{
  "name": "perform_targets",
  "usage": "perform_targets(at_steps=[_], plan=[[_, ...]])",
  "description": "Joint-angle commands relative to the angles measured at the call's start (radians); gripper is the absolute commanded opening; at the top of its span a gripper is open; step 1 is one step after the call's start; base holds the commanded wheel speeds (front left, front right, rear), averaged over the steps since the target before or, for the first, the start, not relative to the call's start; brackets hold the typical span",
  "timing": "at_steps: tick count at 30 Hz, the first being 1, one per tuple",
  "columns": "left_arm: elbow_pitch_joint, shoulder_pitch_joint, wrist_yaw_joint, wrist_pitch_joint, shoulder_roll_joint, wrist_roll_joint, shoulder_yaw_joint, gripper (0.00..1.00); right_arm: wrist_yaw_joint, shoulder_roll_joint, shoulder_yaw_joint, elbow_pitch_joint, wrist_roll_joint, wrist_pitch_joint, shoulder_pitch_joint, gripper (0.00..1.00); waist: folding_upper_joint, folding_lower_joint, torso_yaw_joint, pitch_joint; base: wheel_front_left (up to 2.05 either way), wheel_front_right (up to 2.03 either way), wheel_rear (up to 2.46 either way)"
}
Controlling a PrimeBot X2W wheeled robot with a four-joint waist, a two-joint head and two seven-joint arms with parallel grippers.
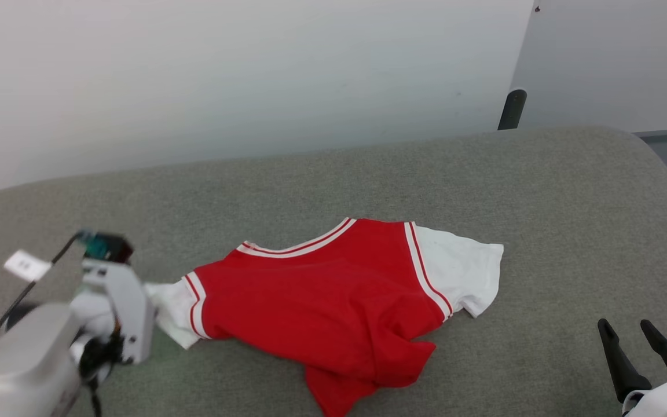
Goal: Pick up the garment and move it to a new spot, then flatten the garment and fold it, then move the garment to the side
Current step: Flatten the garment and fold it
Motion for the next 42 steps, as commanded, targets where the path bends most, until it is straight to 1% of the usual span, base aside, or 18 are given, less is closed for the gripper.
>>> perform_targets(at_steps=[1,4,7,10,13,14,15,16,17,19,22,25,29,36,42], plan=[[-0.020,-0.018,-0.004,-0.006,-0.003,0.009,-0.007,0.00,-0.001,0.000,0.000,0.002,-0.006,-0.003,0.004,1.00,-0.0001,0.0000,0.001,-0.002,0.00,0.00,0.00],[-0.098,-0.047,-0.004,-0.013,-0.006,0.029,-0.038,0.00,-0.001,0.000,0.000,0.004,-0.005,-0.005,0.005,1.00,-0.0001,0.0000,0.004,-0.004,0.00,0.00,0.00],[-0.185,-0.066,-0.004,-0.008,-0.018,0.025,-0.065,0.00,-0.001,0.003,0.001,0.006,-0.003,-0.007,0.008,1.00,-0.0001,0.0000,0.005,-0.004,0.00,0.00,0.00],[-0.263,-0.058,-0.004,0.022,-0.041,-0.013,-0.089,0.00,-0.001,0.006,0.006,0.009,-0.001,-0.010,0.005,1.00,-0.0001,0.0000,0.002,-0.002,0.00,0.00,0.00],[-0.317,-0.041,-0.004,0.068,-0.049,-0.040,-0.125,0.00,-0.001,0.009,0.008,0.013,0.003,-0.012,0.003,1.00,-0.0001,0.0000,-0.005,0.004,0.00,0.00,0.00],[-0.331,-0.032,-0.004,0.082,-0.056,-0.056,-0.132,0.08,-0.001,0.010,0.007,0.013,0.003,-0.014,0.002,1.00,-0.0001,0.0000,-0.007,0.006,0.00,0.00,0.00],[-0.340,-0.025,-0.004,0.098,-0.061,-0.066,-0.138,0.13,-0.001,0.011,0.006,0.013,0.005,-0.014,0.003,1.00,-0.0001,0.0000,-0.009,0.007,0.00,0.00,0.00],[-0.348,-0.020,-0.004,0.111,-0.062,-0.074,-0.147,0.13,-0.001,0.012,0.005,0.014,0.005,-0.015,0.005,1.00,-0.0001,0.0000,-0.011,0.009,0.00,0.00,0.00],[-0.353,-0.014,-0.004,0.124,-0.063,-0.081,-0.156,0.20,-0.001,0.013,0.004,0.014,0.006,-0.016,0.006,1.00,-0.0001,0.0000,-0.012,0.011,0.00,0.00,0.00],[-0.356,0.000,-0.004,0.130,-0.066,-0.093,-0.163,0.45,-0.001,0.017,0.001,0.016,0.006,-0.016,0.007,1.00,-0.0001,0.0000,-0.015,0.015,0.00,0.00,0.00],[-0.347,0.020,-0.004,0.131,-0.072,-0.104,-0.168,1.00,-0.001,0.021,0.003,0.021,0.005,-0.018,0.002,1.00,-0.0001,0.0000,-0.018,0.020,0.00,0.00,0.00],[-0.340,0.021,0.006,0.142,-0.062,-0.119,-0.158,1.00,-0.001,0.024,0.003,0.028,0.006,-0.021,-0.004,1.00,-0.0001,0.0000,-0.019,0.023,0.00,0.00,0.00],[-0.350,0.005,0.032,0.174,-0.037,-0.140,-0.144,1.00,-0.001,0.026,-0.001,0.033,0.005,-0.026,-0.001,1.00,-0.0001,0.0000,-0.014,0.024,0.00,0.00,0.00],[-0.420,-0.020,0.103,0.237,0.022,-0.180,-0.107,1.00,-0.001,0.028,-0.001,0.039,0.006,-0.031,0.002,1.00,-0.0001,0.0000,-0.003,0.027,0.00,0.00,0.00],[-0.480,-0.039,0.151,0.238,0.079,-0.172,-0.083,1.00,-0.001,0.029,0.005,0.043,0.009,-0.035,-0.007,1.00,-0.0001,0.0000,-0.002,0.032,0.00,0.00,0.00]])
